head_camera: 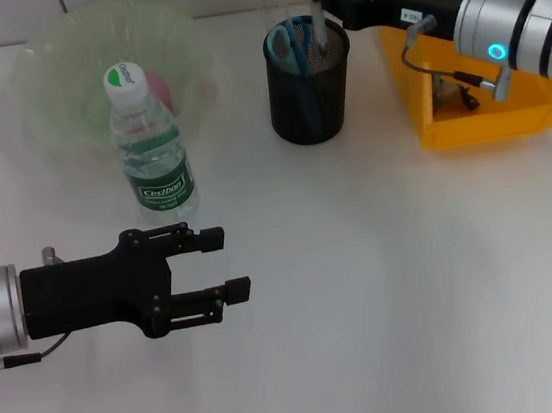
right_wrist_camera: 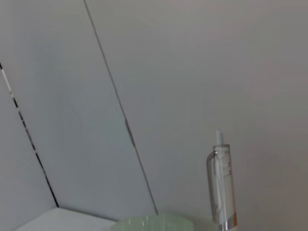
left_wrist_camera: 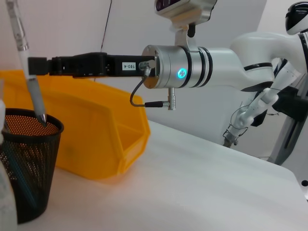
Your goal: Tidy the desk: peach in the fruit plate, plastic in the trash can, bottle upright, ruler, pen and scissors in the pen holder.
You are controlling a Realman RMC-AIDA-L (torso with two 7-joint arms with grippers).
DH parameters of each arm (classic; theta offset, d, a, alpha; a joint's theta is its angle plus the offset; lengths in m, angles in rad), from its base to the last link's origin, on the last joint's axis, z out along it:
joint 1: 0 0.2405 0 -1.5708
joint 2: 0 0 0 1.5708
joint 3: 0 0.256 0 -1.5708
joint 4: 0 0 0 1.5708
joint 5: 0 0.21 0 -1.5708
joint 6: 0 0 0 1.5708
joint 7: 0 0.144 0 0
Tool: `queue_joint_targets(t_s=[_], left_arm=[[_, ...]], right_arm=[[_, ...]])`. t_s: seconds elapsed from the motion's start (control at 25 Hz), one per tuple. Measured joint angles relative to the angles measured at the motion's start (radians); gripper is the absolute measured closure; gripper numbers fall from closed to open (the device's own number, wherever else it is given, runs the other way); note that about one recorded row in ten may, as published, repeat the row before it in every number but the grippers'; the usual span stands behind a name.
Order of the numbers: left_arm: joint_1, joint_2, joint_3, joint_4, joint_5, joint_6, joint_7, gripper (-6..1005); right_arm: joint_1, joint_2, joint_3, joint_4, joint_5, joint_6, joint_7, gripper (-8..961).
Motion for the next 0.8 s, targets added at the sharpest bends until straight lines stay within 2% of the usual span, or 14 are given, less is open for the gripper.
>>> queue_joint_targets(t_s=[0.36, 0.48, 0.52, 0.56, 0.64, 0.68, 0.72, 0.76, 0.8], left_arm=[[-0.002, 0.002, 0.0, 0.001, -0.001, -0.007, -0.002, 267], [-0.002, 0.003, -0.001, 0.004, -0.001, -0.007, -0.004, 267], [-0.002, 0.004, -0.005, 0.006, -0.001, -0.003, -0.005, 267], [-0.002, 0.004, -0.005, 0.006, -0.001, -0.003, -0.005, 267], [-0.002, 0.006, -0.011, 0.008, -0.001, 0.006, -0.007, 267], [-0.001, 0.008, -0.014, 0.008, -0.001, 0.011, -0.009, 267], [0.001, 0.014, -0.022, 0.009, -0.001, 0.019, -0.015, 267], [0.001, 0.014, -0.022, 0.009, -0.001, 0.019, -0.015, 267], [0.002, 0.016, -0.026, 0.009, -0.001, 0.023, -0.021, 267]], right_arm=[[-0.006, 0.0, -0.02, -0.015, 0.001, 0.005, 0.004, 669], [-0.016, -0.006, -0.021, -0.03, -0.003, -0.039, 0.017, 658], [-0.053, -0.017, -0.02, -0.084, -0.014, -0.108, 0.058, 655], [-0.053, -0.017, -0.02, -0.084, -0.014, -0.108, 0.058, 577], [-0.112, -0.03, -0.019, -0.176, -0.037, -0.193, 0.118, 422], [-0.151, -0.038, -0.019, -0.233, -0.058, -0.244, 0.154, 389], [-0.223, -0.055, -0.014, -0.345, -0.107, -0.356, 0.226, 356], [-0.253, -0.063, -0.011, -0.39, -0.135, -0.416, 0.257, 323], [-0.253, -0.063, -0.011, -0.39, -0.135, -0.416, 0.257, 290]])
